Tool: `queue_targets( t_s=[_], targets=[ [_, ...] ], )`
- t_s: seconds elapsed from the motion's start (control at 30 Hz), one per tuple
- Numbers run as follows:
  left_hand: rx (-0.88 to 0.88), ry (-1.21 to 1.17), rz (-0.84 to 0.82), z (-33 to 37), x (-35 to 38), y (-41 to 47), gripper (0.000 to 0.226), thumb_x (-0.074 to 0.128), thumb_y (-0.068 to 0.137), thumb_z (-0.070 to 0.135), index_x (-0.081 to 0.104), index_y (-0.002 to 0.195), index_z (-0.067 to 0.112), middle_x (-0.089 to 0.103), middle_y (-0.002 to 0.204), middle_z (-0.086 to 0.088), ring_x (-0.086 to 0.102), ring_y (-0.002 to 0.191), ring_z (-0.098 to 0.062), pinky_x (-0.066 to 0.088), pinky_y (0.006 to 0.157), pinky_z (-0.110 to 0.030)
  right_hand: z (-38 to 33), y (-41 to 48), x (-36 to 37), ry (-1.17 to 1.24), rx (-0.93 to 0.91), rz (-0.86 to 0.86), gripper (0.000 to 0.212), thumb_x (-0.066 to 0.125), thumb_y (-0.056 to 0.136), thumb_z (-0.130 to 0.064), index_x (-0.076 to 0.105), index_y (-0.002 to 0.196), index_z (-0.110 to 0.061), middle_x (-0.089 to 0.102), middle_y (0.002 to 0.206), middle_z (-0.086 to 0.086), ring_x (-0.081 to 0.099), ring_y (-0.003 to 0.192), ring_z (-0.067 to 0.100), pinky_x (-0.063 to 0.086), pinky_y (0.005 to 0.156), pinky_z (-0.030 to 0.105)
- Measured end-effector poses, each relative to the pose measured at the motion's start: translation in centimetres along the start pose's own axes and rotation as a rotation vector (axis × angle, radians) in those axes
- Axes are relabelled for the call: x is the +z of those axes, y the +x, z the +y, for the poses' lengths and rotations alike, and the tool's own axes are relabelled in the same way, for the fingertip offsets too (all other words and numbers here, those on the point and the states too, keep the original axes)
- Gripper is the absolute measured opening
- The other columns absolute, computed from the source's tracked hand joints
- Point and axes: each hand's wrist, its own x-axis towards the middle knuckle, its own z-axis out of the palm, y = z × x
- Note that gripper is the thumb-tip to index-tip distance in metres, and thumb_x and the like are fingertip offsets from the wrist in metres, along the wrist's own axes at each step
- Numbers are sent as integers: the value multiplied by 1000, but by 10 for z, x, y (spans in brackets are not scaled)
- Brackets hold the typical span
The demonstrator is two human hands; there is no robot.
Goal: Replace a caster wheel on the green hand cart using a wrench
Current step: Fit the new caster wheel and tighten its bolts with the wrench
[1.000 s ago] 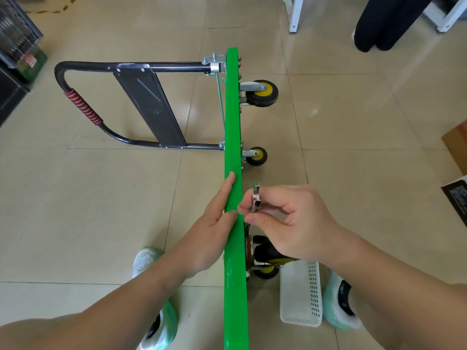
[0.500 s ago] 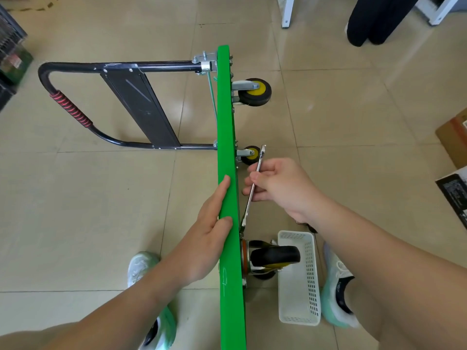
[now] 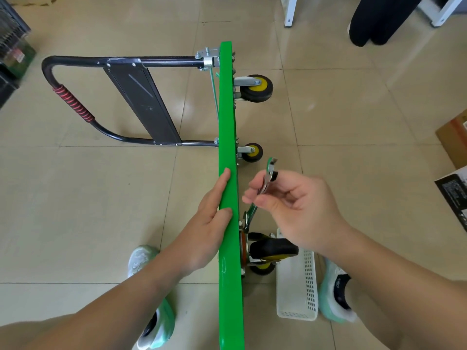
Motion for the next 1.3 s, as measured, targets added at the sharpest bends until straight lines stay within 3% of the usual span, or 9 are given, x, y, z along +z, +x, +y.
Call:
queue_targets(
  t_s=[0.13,0.3,0.5,0.6,0.7,0.93,1.07,1.2,1.3],
  targets=[
    [-1,-6,11,0,2,0,74,33,93,41,7,158,61,20,166,27,29,148,7,28,126,-33,5,-7,2,-106,-106,-22,33,69,85,1,71,100,-28,77,92,-5,76,92,13,59,87,24],
    [7,8,19,-2,2,1,74,33,93,40,7,159,59,21,165,27,26,148,11,24,125,-24,10,-5,4,-183,-151,-43,28,69,87,3,71,104,-19,75,95,0,76,92,14,59,88,27],
    [13,58,24,-6,0,2,67,38,112,21,8,159,57,21,159,32,20,128,37,18,100,8,14,-3,7,-363,-320,-97,12,67,92,-15,67,101,-23,73,90,0,74,85,19,62,77,40],
    [12,35,23,-4,1,2,66,37,109,26,8,160,55,21,162,28,26,143,19,24,120,-13,16,3,8,-214,-190,-43,25,68,89,-8,71,99,-31,76,95,-6,75,91,13,61,85,29],
    [-1,8,26,0,2,1,74,33,93,38,7,160,57,22,163,27,28,148,7,27,126,-31,17,18,7,-34,66,39,31,67,87,-9,71,99,-37,78,94,-10,76,94,14,60,87,28],
    [-7,-1,15,1,2,2,75,34,91,38,9,159,58,23,159,31,24,143,20,23,122,-18,28,51,1,-7,342,28,22,61,97,0,67,95,-21,78,78,-5,76,77,12,64,76,33],
    [-5,18,6,1,0,2,76,34,91,37,8,160,55,22,158,32,22,141,23,23,115,-7,28,50,6,-16,285,-42,24,69,86,-12,76,83,-35,78,79,-5,75,77,9,62,71,29],
    [-3,10,-5,0,-1,1,76,33,92,37,7,161,54,22,161,28,25,147,10,24,124,-24,28,35,3,-92,214,-102,44,71,87,-7,75,84,-50,77,89,-18,73,90,2,56,82,17],
    [-3,8,-6,1,-1,0,75,33,92,38,6,160,56,22,161,28,27,147,8,26,125,-28,33,25,3,-102,195,-27,45,70,88,4,77,83,-40,78,93,-17,74,94,5,58,88,22]
  ],
)
